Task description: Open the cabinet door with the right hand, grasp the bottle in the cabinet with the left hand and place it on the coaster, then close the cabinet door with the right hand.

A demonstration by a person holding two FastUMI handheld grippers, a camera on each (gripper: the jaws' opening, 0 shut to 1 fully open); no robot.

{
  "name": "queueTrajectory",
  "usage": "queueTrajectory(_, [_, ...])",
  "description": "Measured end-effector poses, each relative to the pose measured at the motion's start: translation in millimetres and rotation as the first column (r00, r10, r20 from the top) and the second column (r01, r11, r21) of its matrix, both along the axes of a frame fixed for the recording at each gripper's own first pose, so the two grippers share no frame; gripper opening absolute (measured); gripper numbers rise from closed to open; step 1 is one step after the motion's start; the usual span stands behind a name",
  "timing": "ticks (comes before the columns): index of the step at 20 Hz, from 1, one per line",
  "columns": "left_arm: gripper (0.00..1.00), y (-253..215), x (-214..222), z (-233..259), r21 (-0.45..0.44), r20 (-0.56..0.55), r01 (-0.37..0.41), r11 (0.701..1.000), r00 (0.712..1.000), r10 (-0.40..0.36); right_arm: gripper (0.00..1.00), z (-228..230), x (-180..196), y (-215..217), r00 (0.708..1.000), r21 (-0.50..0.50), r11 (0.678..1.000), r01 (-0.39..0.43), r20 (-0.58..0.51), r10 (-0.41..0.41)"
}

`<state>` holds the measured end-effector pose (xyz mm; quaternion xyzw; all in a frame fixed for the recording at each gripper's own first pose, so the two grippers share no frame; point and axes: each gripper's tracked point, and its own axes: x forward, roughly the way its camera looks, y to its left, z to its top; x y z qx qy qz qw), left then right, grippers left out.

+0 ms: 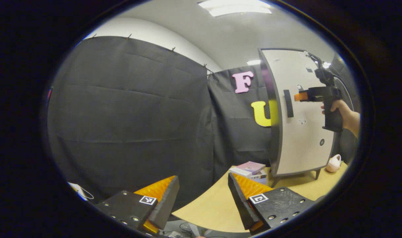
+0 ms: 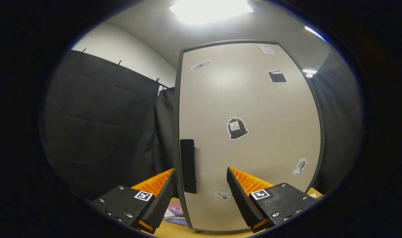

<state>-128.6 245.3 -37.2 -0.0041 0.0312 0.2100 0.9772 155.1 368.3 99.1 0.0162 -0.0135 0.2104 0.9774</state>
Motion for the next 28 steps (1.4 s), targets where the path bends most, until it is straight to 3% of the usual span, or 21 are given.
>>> queueTrajectory(3, [0.89,22,-12,-7,0.007,-0.007,-0.037,0.999,0.999,0.037,0.87,-7,15,26,0.998,-0.005,1.0,-0.01,-0.061,0.01])
queueTrajectory(6, [0.85,40,-21,-11,0.005,-0.019,-0.07,0.998,0.997,0.071,0.7,-9,29,35,0.997,-0.03,0.999,0.044,-0.065,-0.046])
queueTrajectory(7, [0.9,44,-23,-13,0.0,-0.019,-0.08,0.997,0.997,0.08,0.66,-14,34,34,0.994,-0.052,0.996,0.067,-0.081,-0.071])
queueTrajectory(8, [0.86,48,-26,-14,-0.004,-0.018,-0.087,0.996,0.996,0.087,0.61,-17,39,35,0.992,-0.064,0.995,0.08,-0.096,-0.086])
queueTrajectory(9, [0.9,51,-27,-16,-0.007,-0.019,-0.092,0.996,0.996,0.092,0.59,-20,43,38,0.99,-0.075,0.994,0.083,-0.108,-0.091])
queueTrajectory(10, [0.86,54,-28,-18,-0.008,-0.022,-0.097,0.995,0.995,0.096,0.53,-24,47,40,0.988,-0.097,0.992,0.085,-0.12,-0.097])
queueTrajectory(11, [0.9,57,-27,-21,-0.012,-0.029,-0.1,0.995,0.995,0.099,0.51,-30,49,43,0.986,-0.122,0.99,0.073,-0.141,-0.09])
queueTrajectory(12, [0.85,58,-27,-23,-0.017,-0.034,-0.1,0.995,0.995,0.099,0.44,-30,48,42,0.985,-0.128,0.989,0.077,-0.143,-0.095])
queueTrajectory(14, [0.9,57,-23,-22,-0.025,-0.029,-0.092,0.995,0.995,0.091,0.28,-30,46,41,0.984,-0.112,0.992,0.066,-0.156,-0.083])
queueTrajectory(16, [0.86,55,-15,-20,-0.022,-0.015,-0.075,0.997,0.997,0.074,0.21,-29,41,42,0.984,-0.104,0.994,0.032,-0.171,-0.05])
queueTrajectory(21, [0.9,40,18,-23,-0.028,-0.003,-0.016,0.999,1.0,0.016,0.2,-21,12,39,0.982,-0.093,0.994,-0.061,-0.183,0.043])
queueTrajectory(23, [0.9,28,30,-21,-0.032,0.004,0.017,0.999,1.0,-0.017,0.2,-17,12,38,0.979,-0.076,0.992,-0.096,-0.189,0.081])
queueTrajectory(24, [0.85,23,35,-20,-0.028,0.007,0.036,0.999,0.999,-0.036,0.2,-21,16,39,0.978,-0.072,0.991,-0.108,-0.185,0.093])
queueTrajectory(25, [0.9,16,40,-17,-0.022,0.01,0.056,0.998,0.998,-0.055,0.2,-21,17,40,0.977,-0.072,0.99,-0.118,-0.186,0.103])
queueTrajectory(28, [0.9,-2,54,-6,-0.014,0.028,0.114,0.993,0.993,-0.114,0.2,-20,13,39,0.974,-0.064,0.988,-0.143,-0.183,0.129])
